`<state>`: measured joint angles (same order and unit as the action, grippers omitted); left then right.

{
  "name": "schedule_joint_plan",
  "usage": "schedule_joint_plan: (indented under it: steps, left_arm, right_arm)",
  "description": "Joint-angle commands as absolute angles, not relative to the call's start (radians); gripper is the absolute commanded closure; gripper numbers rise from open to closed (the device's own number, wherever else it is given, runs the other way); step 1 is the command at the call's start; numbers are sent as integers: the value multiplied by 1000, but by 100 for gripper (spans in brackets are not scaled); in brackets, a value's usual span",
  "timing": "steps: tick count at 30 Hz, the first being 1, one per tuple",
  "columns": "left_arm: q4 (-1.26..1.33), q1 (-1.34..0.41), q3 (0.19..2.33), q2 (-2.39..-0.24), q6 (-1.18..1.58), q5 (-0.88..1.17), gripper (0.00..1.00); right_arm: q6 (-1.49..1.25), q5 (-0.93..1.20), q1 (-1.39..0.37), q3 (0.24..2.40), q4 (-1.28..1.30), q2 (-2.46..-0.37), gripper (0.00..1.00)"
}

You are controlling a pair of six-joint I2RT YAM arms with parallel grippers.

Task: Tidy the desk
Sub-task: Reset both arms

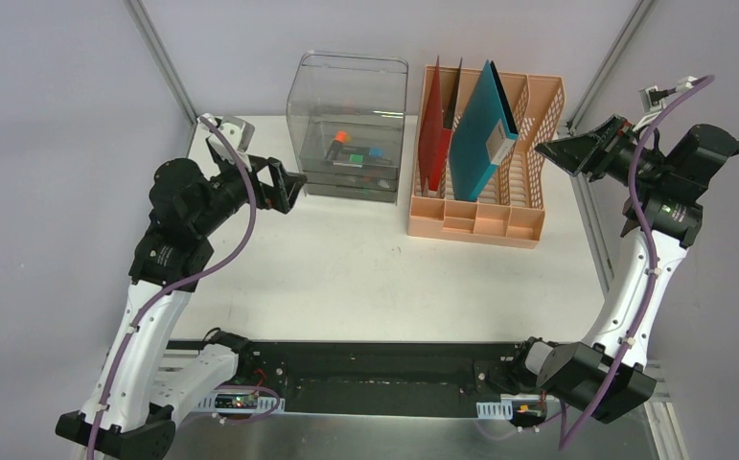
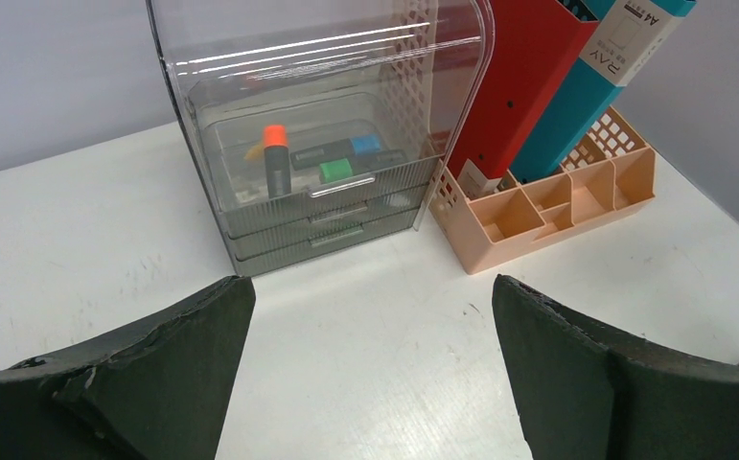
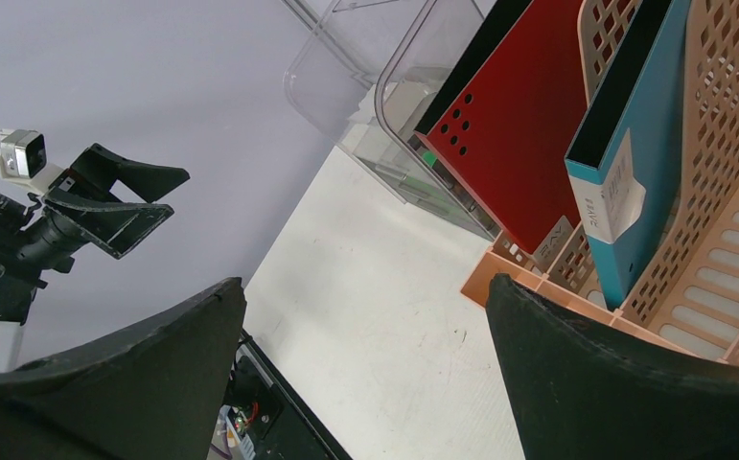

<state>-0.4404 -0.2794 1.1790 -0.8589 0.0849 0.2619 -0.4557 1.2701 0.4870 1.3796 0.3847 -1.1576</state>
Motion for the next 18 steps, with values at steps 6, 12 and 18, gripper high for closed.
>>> schedule_joint_plan:
  steps: [6,12,18]
  left_arm:
    - [-380,-270,1161,-822,63,251,1]
    - [-379,-269,1158,-818,61,250,1]
    - [-378,-268,1157,-818,59,252,1]
  right_arm:
    - [-474,1292,499,1390,333,-1135,0]
    - [-474,1294,500,1387,333,-1129,0]
    - [-472,1293,500,1384,333,-1126,0]
